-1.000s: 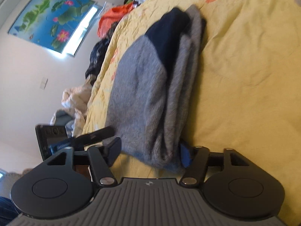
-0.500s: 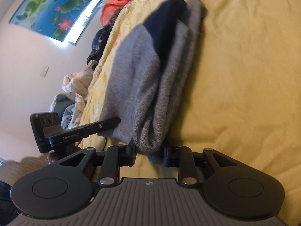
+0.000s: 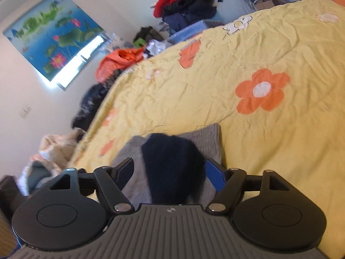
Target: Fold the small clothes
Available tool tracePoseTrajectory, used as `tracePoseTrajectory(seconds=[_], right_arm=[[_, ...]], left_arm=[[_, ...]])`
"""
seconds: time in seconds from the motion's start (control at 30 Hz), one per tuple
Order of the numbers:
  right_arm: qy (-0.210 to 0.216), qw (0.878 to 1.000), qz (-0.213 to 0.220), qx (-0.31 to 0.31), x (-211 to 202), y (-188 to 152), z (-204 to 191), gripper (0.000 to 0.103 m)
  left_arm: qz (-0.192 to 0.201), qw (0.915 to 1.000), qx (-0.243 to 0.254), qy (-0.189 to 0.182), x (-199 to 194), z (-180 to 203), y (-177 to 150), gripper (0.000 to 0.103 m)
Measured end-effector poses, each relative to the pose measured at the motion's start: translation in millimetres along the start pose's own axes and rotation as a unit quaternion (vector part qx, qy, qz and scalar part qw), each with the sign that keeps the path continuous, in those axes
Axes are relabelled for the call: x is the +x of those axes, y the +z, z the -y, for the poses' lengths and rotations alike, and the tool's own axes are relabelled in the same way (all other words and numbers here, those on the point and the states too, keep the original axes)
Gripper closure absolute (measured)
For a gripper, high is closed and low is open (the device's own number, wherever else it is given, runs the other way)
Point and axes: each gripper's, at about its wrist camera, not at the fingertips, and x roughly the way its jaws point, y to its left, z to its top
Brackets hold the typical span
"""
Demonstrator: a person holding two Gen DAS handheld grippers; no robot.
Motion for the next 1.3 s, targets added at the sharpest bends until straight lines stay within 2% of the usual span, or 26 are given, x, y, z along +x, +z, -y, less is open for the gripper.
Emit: tracePoseTrajectory(seconds=[0.03,0.1,0.13,0.17,0.2,0.27,0.33,0.37,0.4,0.43,0.47,0.5,0.53,0.57,0.6,0.63,0.7,0.8,0.9,1.13,1.23,1.3], right_arm=[[-0.002,1.000,-0.022,-0.007,15.1,0.5,-0.5,0.052],[-0.036,0.998,-0.043,-0.035,35.9,-4.6,1.8,0.074],[-0.028,0.998,-0.034,-0.043,37.1,-6.1,6.1,0.079],[-0.020,0.999,-0.032,-0.029,37.3,-3.8,14.6,0.082],[-0.024,0.999,-0.029,-0.016,36.4,-1.3,21.1,0.090],[-0.023,0.999,-0.025,-0.014,34.7,-0.7,25.4,0.093],[-0.034,0.999,-0.023,-0.036,31.6,-0.1,17.9,0.089],[-0.054,0.997,-0.015,-0.044,26.3,1.3,10.7,0.086],[-0.075,0.996,0.007,-0.047,16.4,3.4,2.4,0.072],[-0.090,0.994,0.038,-0.053,5.5,5.5,-6.9,0.067],[-0.079,0.993,0.067,-0.063,-5.9,6.1,-16.9,0.067],[-0.055,0.993,0.085,-0.066,-14.7,6.5,-25.8,0.062],[-0.025,0.994,0.089,-0.065,-19.1,7.4,-34.3,0.050],[-0.004,0.994,0.080,-0.070,-17.9,6.8,-44.5,0.043],[0.006,0.994,0.066,-0.083,-12.3,6.0,-54.7,0.030],[0.004,0.994,0.054,-0.097,-5.0,4.0,-62.4,0.028],[-0.016,0.993,0.023,-0.118,18.5,-0.3,-70.4,0.029],[-0.047,0.994,-0.037,-0.095,59.4,-3.7,-55.1,0.030],[-0.059,0.990,-0.001,-0.131,69.1,-15.5,-44.5,0.031],[-0.080,0.988,-0.012,-0.130,85.1,0.7,-47.4,0.030],[-0.102,0.988,-0.013,-0.115,67.8,-4.9,-55.3,0.031],[-0.095,0.989,0.008,-0.112,38.2,-18.0,-64.2,0.031]], left_arm=[[-0.007,0.9997,0.025,-0.004,11.0,11.6,-0.6,0.019],[-0.058,0.9976,0.039,-0.004,42.7,22.7,-4.7,0.020],[-0.080,0.9963,0.030,-0.003,56.6,23.3,-7.7,0.017],[-0.072,0.9970,0.028,-0.002,62.5,23.6,-10.0,0.016],[-0.073,0.9970,0.024,-0.009,66.7,24.3,-9.9,0.016],[-0.084,0.9964,0.006,-0.011,72.1,23.9,-4.5,0.015],[-0.082,0.9966,0.003,-0.011,71.9,24.4,-5.7,0.014],[-0.077,0.9969,0.007,-0.011,70.1,24.8,-8.2,0.014],[-0.074,0.9972,0.008,-0.013,67.4,24.9,-10.7,0.014],[-0.072,0.9973,0.006,-0.014,66.3,23.9,-11.8,0.014],[-0.071,0.9973,0.005,-0.014,65.1,24.3,-11.6,0.014],[-0.071,0.9974,0.004,-0.013,65.6,24.9,-10.6,0.014],[-0.071,0.9974,0.004,-0.011,66.0,25.9,-10.3,0.014],[-0.071,0.9974,0.004,-0.009,67.1,27.1,-9.2,0.014],[-0.071,0.9974,0.004,-0.008,66.5,28.1,-9.5,0.014],[-0.071,0.9974,0.005,-0.008,66.5,28.2,-9.6,0.014],[-0.070,0.9975,0.005,-0.009,66.6,27.3,-9.7,0.014],[-0.068,0.9976,0.006,-0.008,67.3,27.0,-10.5,0.014],[-0.061,0.9981,0.005,-0.009,68.9,26.9,-12.1,0.013],[-0.052,0.9986,-0.006,-0.001,74.4,27.6,-9.4,0.010],[-0.020,0.9997,-0.004,0.016,44.3,26.8,-15.0,0.011],[0.004,0.9997,-0.019,0.016,13.5,19.7,-22.2,0.011]])
